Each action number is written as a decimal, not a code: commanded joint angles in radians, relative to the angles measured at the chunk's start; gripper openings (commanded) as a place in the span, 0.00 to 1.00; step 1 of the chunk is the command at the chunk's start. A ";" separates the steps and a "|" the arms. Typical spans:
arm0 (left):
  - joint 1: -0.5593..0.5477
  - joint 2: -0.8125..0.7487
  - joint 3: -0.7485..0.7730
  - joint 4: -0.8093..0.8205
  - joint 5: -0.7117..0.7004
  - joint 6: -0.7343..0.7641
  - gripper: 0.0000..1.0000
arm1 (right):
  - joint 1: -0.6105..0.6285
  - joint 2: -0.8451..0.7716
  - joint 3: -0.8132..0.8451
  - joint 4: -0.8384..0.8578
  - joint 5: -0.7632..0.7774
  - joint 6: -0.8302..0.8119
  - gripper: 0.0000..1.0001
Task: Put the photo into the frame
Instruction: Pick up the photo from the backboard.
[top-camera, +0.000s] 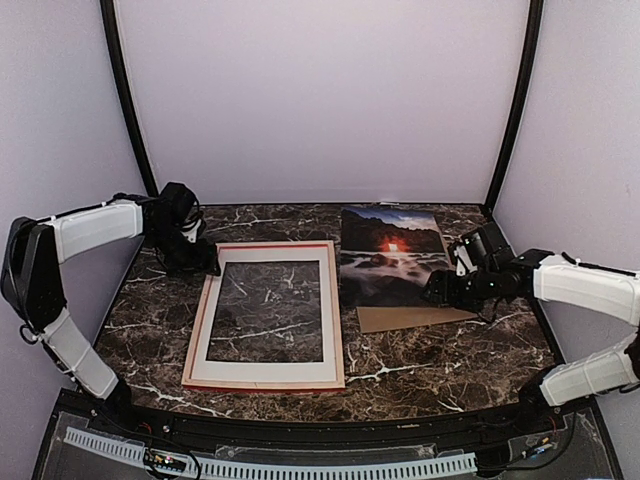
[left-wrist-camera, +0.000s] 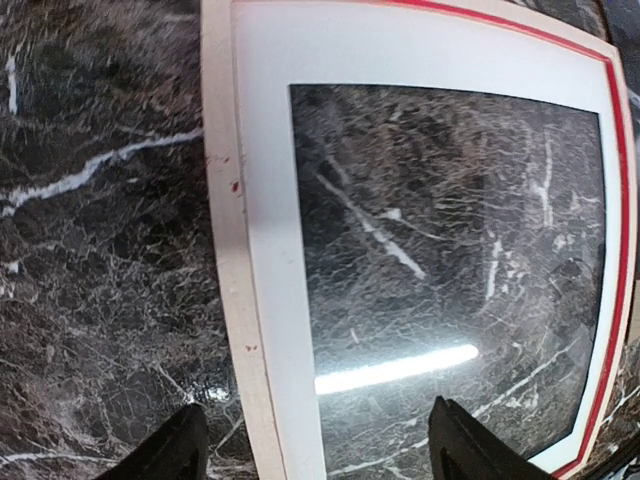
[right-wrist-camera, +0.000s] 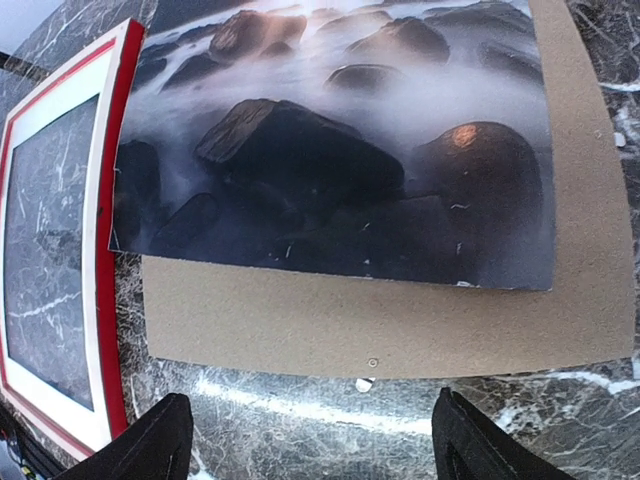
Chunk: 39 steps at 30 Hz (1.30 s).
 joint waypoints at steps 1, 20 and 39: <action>-0.068 -0.100 0.022 0.053 -0.006 -0.013 0.81 | -0.021 -0.007 0.068 -0.051 0.134 -0.069 0.84; -0.393 0.099 0.146 0.387 0.212 -0.187 0.91 | -0.281 0.190 0.124 0.076 -0.059 -0.196 0.81; -0.591 0.671 0.667 0.420 0.195 -0.281 0.84 | -0.282 0.197 0.101 0.083 -0.102 -0.202 0.80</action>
